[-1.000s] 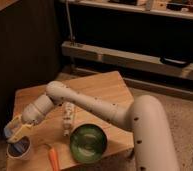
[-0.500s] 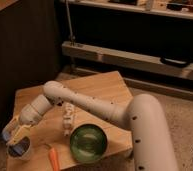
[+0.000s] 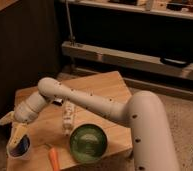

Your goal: Place the white sponge in the ceramic cup

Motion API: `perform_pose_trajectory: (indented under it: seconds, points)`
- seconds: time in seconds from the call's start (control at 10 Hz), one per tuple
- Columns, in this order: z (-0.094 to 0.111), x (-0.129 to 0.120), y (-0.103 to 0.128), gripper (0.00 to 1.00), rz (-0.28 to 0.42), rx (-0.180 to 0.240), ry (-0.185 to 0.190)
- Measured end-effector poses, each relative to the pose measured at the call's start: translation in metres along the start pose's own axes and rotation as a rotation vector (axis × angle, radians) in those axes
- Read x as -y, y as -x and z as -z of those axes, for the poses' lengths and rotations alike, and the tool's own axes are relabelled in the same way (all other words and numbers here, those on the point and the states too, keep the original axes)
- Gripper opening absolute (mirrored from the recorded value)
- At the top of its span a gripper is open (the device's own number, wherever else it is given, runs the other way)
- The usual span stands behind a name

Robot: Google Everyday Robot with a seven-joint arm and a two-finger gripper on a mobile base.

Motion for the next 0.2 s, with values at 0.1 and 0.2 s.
perform_pose_trajectory:
  seconds: [0.1,0.2]
  points:
    - [0.0009,-0.001,-0.0057,0.79,0.013,0.011,0.011]
    - [0.0012,-0.0024,-0.0109,0.79,0.029,0.024,0.023]
